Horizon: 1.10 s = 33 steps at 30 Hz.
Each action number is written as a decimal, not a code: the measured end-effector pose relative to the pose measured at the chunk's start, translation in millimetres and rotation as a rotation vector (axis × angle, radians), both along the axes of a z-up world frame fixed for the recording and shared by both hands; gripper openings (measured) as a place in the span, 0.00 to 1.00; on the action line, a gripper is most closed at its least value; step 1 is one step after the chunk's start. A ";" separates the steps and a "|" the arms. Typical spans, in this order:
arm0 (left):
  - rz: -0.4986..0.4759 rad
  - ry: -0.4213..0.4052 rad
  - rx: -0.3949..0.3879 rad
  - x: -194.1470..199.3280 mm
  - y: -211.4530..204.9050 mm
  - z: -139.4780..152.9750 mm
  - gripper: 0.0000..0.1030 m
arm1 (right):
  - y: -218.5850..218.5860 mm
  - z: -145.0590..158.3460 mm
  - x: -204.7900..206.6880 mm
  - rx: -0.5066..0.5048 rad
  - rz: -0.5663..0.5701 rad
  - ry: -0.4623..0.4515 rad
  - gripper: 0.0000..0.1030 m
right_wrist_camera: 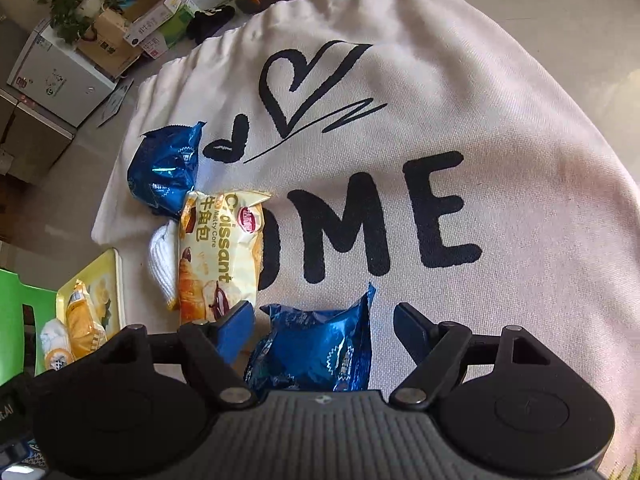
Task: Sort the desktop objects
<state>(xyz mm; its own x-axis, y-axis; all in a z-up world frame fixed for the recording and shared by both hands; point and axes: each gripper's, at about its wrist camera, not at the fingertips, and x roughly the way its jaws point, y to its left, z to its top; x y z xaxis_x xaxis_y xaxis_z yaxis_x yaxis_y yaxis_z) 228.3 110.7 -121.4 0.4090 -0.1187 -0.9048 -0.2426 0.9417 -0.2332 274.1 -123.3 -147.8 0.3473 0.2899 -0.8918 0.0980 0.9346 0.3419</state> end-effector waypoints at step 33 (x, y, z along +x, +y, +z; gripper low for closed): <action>0.084 0.001 0.002 0.9 24.2 2.7 0.99 | 41.3 -21.0 12.6 0.135 0.110 -0.006 0.75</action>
